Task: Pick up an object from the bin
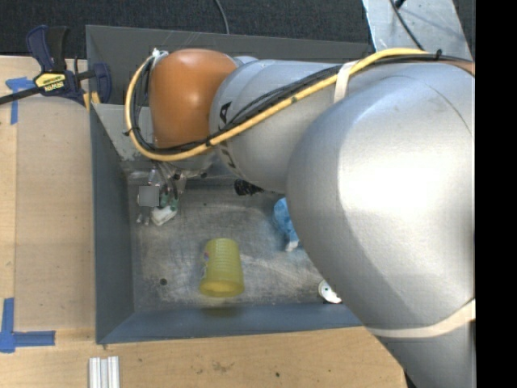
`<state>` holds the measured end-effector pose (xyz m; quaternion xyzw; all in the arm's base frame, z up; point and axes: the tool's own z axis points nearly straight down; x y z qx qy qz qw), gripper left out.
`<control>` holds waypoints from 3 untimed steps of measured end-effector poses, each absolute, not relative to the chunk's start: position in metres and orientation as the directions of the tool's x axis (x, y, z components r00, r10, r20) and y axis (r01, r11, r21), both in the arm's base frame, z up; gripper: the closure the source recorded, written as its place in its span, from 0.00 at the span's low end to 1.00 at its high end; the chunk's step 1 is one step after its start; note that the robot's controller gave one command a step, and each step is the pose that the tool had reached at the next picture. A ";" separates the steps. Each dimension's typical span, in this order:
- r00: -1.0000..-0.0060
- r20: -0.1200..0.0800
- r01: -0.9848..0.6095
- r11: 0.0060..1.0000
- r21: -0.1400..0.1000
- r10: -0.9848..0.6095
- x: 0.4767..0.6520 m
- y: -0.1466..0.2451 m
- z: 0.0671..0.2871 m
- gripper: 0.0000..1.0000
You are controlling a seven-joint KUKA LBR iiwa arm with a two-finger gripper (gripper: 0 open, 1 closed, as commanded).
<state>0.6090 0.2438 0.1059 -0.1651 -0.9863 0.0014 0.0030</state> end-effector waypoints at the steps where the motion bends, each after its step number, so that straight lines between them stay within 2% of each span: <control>1: -0.946 -0.002 0.326 0.946 0.002 0.326 0.611 0.244 0.125 1.00; 3: -0.945 -0.004 0.326 0.945 0.003 0.326 0.611 0.244 0.136 1.00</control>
Offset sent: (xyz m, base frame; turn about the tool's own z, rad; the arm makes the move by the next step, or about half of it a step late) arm -0.0001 0.0000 0.0380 0.0000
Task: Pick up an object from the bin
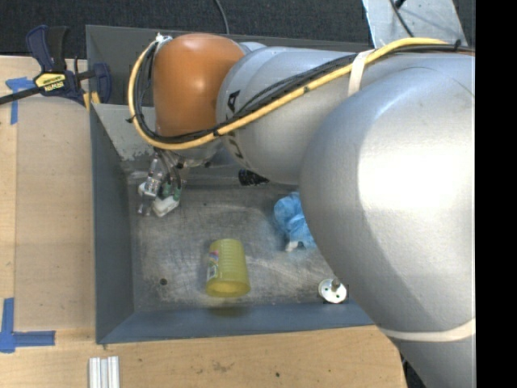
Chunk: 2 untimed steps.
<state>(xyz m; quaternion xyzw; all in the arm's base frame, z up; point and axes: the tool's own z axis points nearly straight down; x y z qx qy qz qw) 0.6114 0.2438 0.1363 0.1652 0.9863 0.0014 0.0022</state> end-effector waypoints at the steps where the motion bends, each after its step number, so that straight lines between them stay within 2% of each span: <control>1: -0.945 0.002 0.326 0.945 -0.001 0.326 0.610 0.243 0.143 1.00; 2: -0.945 0.001 0.326 0.945 -0.001 0.326 0.611 0.243 0.160 1.00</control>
Offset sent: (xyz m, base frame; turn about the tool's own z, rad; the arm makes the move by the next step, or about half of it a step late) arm 0.0000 0.0001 0.0296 0.0000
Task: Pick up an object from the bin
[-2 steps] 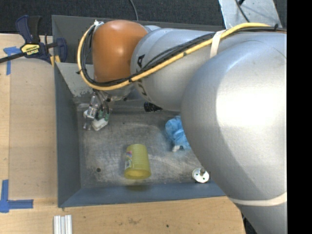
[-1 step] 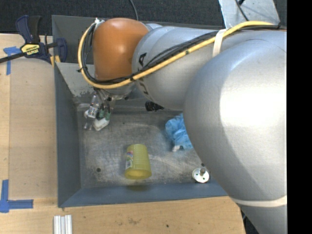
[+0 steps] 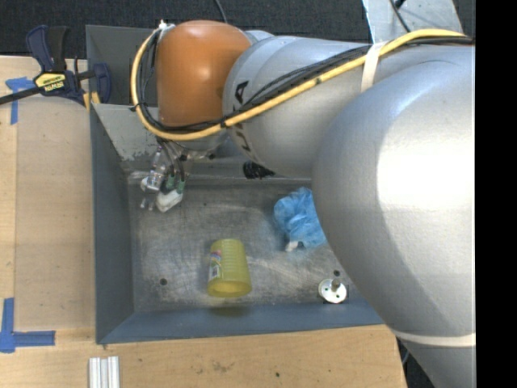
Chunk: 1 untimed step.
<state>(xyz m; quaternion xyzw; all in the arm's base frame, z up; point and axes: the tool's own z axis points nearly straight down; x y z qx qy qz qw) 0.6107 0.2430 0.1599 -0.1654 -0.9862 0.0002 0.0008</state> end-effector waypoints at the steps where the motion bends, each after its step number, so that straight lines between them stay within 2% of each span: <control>1: -0.945 -0.004 0.326 0.945 0.003 0.326 0.612 0.243 0.170 1.00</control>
Offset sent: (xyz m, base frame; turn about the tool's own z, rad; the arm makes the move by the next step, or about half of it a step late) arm 0.0000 0.0001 0.0365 0.0000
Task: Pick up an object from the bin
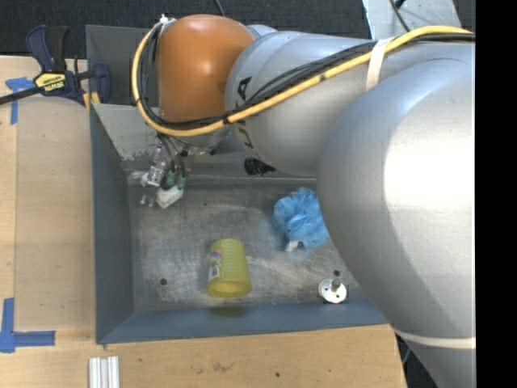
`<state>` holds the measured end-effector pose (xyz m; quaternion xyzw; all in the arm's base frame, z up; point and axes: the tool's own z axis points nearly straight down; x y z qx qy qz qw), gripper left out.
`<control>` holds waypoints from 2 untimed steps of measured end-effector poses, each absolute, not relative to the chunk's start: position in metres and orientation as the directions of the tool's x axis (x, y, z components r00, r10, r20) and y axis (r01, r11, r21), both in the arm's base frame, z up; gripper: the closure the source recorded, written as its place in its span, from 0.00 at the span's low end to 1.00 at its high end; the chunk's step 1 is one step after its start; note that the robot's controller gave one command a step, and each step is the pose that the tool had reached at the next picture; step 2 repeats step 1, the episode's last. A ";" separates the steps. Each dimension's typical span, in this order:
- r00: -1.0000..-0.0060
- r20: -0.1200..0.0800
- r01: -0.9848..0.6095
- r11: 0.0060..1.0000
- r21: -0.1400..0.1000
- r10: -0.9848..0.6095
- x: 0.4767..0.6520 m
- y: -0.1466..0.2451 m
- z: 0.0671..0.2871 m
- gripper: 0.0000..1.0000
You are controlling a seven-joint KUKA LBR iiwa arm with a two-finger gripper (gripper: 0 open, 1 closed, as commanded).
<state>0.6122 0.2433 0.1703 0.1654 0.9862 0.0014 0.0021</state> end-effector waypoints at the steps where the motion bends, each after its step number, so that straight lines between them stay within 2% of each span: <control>1: -0.945 -0.002 0.326 0.945 0.003 0.326 0.612 0.243 0.178 1.00; 2: -0.945 -0.002 0.326 0.945 0.003 0.326 0.612 0.243 0.178 1.00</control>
Offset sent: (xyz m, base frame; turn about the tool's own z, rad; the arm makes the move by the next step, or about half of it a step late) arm 0.0000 0.0000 0.0267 0.0000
